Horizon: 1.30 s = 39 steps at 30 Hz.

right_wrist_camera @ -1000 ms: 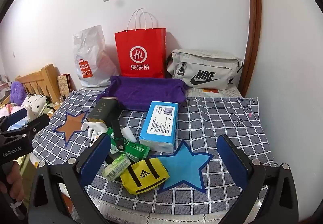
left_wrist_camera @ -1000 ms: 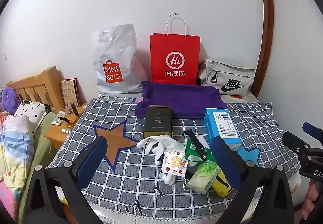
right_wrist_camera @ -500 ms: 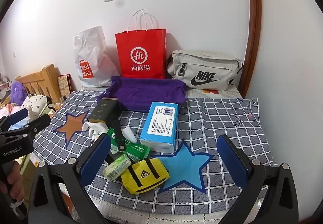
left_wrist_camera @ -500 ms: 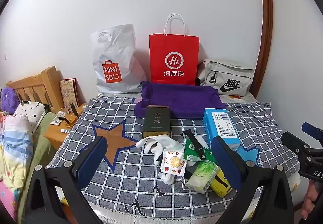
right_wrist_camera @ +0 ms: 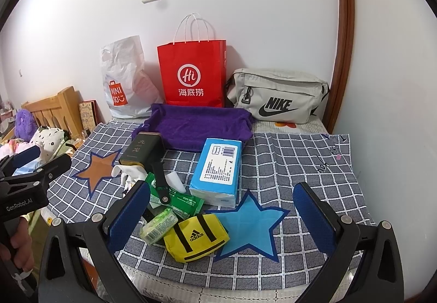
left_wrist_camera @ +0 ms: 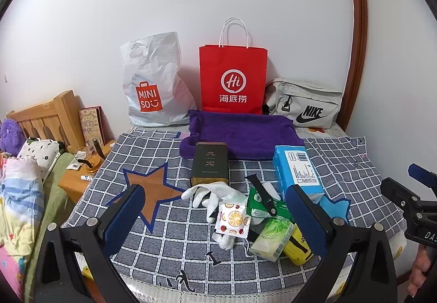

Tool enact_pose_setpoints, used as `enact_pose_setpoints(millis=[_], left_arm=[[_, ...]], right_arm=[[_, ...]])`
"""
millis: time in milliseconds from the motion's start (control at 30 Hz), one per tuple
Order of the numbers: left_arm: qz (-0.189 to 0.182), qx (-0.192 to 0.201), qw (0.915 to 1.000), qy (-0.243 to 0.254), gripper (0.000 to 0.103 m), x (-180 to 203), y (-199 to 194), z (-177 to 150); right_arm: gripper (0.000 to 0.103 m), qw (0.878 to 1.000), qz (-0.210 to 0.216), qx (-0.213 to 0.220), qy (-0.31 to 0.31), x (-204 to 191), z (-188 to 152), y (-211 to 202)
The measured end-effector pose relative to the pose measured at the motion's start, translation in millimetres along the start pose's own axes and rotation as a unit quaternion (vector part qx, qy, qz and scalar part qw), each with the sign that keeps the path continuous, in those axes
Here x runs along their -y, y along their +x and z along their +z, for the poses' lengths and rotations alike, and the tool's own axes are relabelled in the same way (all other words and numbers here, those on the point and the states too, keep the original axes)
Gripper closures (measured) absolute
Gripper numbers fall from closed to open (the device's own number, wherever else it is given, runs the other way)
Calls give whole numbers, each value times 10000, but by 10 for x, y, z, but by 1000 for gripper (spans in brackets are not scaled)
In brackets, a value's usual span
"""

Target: Organize soft objects

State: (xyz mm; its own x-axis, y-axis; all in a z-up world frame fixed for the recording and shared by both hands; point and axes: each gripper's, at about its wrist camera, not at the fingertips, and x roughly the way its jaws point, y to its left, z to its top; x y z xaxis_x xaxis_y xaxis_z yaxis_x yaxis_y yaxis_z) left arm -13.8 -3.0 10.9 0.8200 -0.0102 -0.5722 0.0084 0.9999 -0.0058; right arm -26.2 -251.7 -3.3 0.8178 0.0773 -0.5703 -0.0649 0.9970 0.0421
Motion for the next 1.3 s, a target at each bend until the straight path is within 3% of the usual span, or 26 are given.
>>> enact_pose_setpoints(millis=[200,400,567,733,1000,1167,1300], left_arm=[[38,-94,9999,13,0,25,114,-8],[179,-437,9989,-26,0,-77,430,-86],[302,-694,9970,-143,0,-213,680,-177],[382,-908,9949,-227,0,-295,896,-267],[383,-1150,9923,-267,0,-358,1132,-391],[340,-1250,9910,-344,0,-413,1239,-445],[251,-1317,9903,-352,0,-417,1321,-471]], right_arm=[[0,9999,44,14,-123,24,-4,108],[0,9994,40,-280,-178,85,-109,371],[0,9970,296,-590,-408,75,-333,677],[0,9908,826,-754,-765,-50,-601,874],[1,9784,1163,-1255,-1160,-282,-982,1254],[3,9714,1103,-1274,-1670,-473,-1141,1355],[15,9668,873,-1408,-1946,-567,-1239,1510]])
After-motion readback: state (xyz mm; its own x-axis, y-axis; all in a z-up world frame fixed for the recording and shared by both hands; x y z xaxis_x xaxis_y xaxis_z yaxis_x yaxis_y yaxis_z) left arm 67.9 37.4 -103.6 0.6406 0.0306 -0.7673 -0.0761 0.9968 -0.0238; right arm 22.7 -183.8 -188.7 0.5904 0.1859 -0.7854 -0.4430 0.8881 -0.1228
